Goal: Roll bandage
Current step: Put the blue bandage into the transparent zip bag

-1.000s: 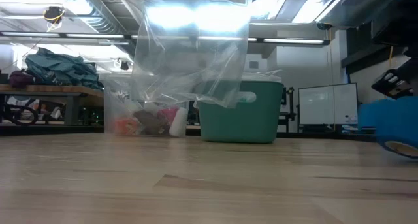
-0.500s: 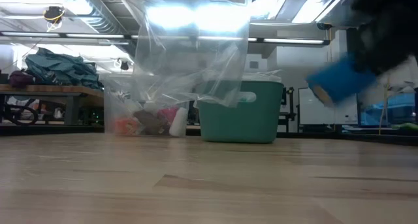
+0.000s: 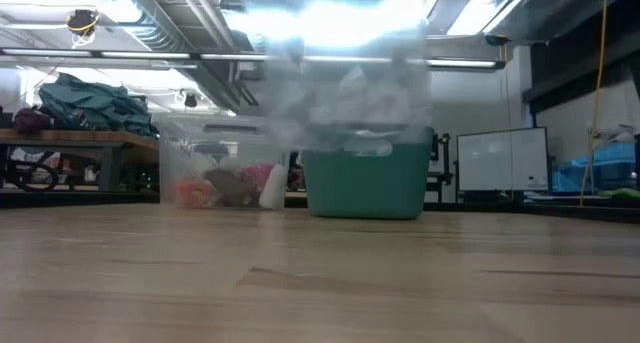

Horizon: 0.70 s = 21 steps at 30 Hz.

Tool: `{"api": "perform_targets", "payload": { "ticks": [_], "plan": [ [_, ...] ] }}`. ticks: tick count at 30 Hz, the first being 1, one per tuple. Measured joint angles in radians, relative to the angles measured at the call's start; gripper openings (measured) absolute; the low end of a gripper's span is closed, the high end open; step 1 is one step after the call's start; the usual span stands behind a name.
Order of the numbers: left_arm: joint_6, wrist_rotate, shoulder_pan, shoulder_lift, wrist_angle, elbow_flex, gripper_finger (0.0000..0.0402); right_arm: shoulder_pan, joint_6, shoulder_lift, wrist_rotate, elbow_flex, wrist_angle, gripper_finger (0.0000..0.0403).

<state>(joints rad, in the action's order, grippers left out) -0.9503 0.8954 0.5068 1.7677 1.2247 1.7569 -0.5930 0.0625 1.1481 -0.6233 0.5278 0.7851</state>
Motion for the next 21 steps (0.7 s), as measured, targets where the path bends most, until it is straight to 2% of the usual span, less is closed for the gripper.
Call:
{"api": "perform_targets", "payload": {
  "ticks": [8,14,21],
  "plan": [
    [0.205,-0.016,-0.048,0.048,-0.232,0.000,0.0000,0.053,-0.091,0.000,0.026,0.170,-0.278,0.0009],
    [0.263,-0.020,-0.071,0.056,-0.311,0.000,0.0000,0.050,-0.146,0.000,0.040,0.219,-0.320,0.0010],
    [0.333,-0.021,-0.085,0.056,-0.408,0.000,0.0000,0.050,-0.101,0.016,0.040,0.220,-0.378,0.0009]
  ]
}}
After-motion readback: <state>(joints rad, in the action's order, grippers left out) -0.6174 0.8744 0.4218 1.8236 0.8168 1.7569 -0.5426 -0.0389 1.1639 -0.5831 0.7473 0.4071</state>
